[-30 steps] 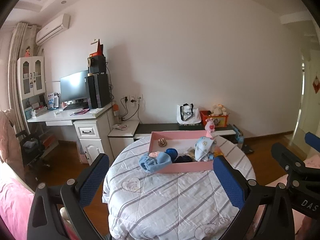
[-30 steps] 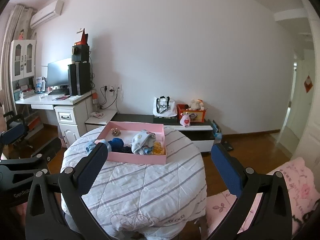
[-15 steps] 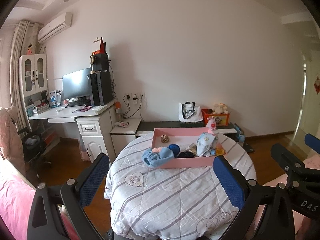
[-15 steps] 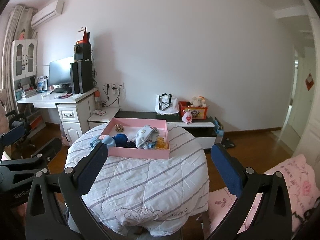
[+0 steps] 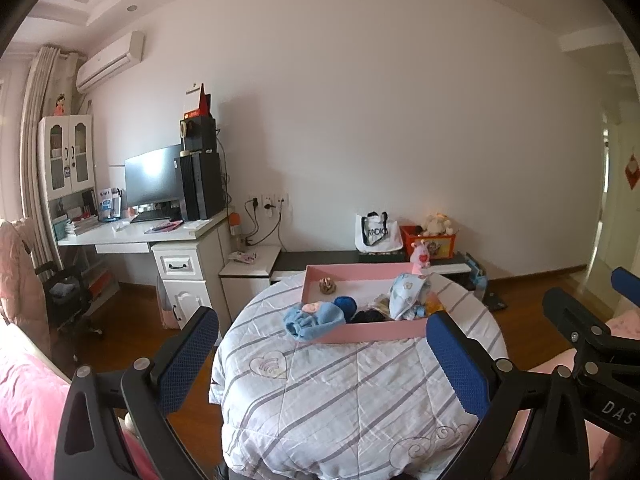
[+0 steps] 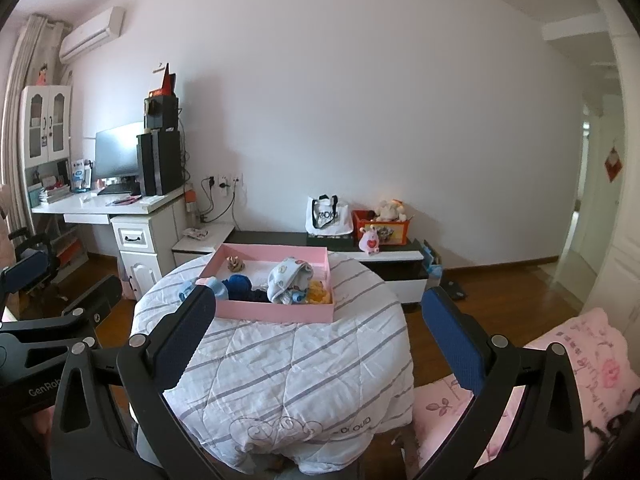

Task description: Organize soft objects

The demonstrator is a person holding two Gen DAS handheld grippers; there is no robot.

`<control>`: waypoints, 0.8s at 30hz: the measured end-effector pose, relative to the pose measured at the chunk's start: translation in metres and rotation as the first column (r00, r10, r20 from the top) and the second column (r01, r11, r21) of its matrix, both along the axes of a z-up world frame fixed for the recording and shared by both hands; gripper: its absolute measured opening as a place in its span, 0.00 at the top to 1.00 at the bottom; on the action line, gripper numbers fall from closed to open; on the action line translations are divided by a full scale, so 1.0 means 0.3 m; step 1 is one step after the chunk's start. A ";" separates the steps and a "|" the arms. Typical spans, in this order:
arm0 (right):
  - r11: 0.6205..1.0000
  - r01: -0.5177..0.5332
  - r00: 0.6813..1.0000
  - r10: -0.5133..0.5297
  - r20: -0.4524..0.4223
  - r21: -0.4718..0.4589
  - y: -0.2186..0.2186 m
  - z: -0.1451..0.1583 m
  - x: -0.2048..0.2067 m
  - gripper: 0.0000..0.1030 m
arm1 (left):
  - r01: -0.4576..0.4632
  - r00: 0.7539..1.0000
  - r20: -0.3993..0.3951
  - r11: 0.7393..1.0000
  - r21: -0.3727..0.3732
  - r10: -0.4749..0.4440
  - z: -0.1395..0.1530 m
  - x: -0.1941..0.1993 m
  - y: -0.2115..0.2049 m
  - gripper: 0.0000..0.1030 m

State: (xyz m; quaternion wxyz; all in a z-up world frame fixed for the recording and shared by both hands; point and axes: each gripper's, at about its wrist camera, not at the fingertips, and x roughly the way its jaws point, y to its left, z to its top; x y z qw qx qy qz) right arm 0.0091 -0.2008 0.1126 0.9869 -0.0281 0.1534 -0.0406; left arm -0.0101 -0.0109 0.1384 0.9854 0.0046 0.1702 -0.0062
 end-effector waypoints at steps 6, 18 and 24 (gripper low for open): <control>1.000 0.002 1.000 -0.002 0.019 0.000 0.002 0.015 -0.023 0.00 | -0.007 1.000 0.024 1.000 0.005 0.007 -0.002 -0.023 -0.007 0.00; 1.000 0.022 0.999 -0.022 0.036 0.000 0.006 0.025 -0.051 0.00 | -0.018 0.999 0.037 1.000 0.003 0.018 -0.023 -0.027 -0.026 0.00; 1.000 0.030 0.999 -0.030 0.033 -0.001 0.004 0.027 -0.058 0.00 | -0.016 0.999 0.035 1.000 0.005 0.015 -0.029 -0.025 -0.035 0.00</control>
